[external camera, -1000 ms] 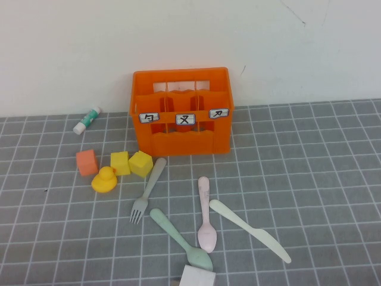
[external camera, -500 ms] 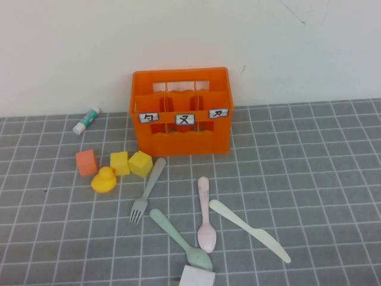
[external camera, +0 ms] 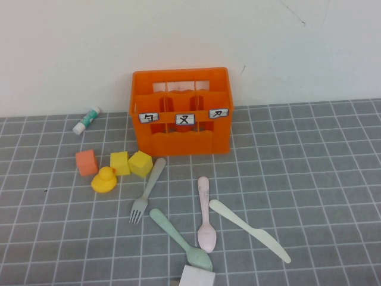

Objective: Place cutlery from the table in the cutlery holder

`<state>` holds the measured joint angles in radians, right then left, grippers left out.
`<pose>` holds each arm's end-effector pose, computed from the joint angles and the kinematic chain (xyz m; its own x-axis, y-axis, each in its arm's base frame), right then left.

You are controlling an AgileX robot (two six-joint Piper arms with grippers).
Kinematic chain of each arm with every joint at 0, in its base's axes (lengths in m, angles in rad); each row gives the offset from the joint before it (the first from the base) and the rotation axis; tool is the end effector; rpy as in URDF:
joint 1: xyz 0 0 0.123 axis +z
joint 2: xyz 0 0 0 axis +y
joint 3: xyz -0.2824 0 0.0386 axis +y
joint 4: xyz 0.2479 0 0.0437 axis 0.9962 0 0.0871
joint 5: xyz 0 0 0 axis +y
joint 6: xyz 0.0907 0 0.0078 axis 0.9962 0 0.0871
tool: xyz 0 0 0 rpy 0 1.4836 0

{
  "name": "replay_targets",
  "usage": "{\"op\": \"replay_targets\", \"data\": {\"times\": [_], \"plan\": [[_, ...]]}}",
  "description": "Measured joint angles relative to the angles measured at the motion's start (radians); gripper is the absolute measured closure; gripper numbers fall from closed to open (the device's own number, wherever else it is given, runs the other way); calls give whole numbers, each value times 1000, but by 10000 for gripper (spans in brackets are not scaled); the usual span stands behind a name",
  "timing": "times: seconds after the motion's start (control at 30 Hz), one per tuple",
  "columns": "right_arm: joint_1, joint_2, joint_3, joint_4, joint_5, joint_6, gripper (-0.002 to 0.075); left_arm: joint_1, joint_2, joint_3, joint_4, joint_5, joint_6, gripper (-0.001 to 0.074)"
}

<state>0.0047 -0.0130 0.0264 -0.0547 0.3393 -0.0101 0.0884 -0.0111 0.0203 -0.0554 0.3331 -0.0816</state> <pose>0.0534 -0.0014 0.1743 -0.2622 -0.0629 -0.9630 -0.0033 0.9979 -0.0643 0.0535 0.0031 0.1768 -0.2392 -0.1553 -0.9585 -0.1037 0.9856 -0.1338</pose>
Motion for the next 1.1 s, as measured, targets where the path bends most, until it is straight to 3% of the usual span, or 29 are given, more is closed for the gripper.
{"op": "replay_targets", "data": {"times": [0.1, 0.3, 0.37, 0.6, 0.7, 0.87, 1.1], "plan": [[0, 0, 0, 0, 0, 0, 729, 0, 0, 1, -60, -20, -53, 736], [0, 0, 0, 0, 0, 0, 729, 0, 0, 9, -699, -100, -404, 736], [0, 0, 0, 0, 0, 0, 729, 0, 0, 9, -784, -110, -422, 736], [0, 0, 0, 0, 0, 0, 729, 0, 0, 9, -809, -134, -351, 736], [0, 0, 0, 0, 0, 0, 729, 0, 0, 3, -815, -128, -211, 736], [0, 0, 0, 0, 0, 0, 729, 0, 49, -172, -786, 92, 168, 736], [0, 0, 0, 0, 0, 0, 729, 0, 415, -534, -502, 510, 453, 736]]}}
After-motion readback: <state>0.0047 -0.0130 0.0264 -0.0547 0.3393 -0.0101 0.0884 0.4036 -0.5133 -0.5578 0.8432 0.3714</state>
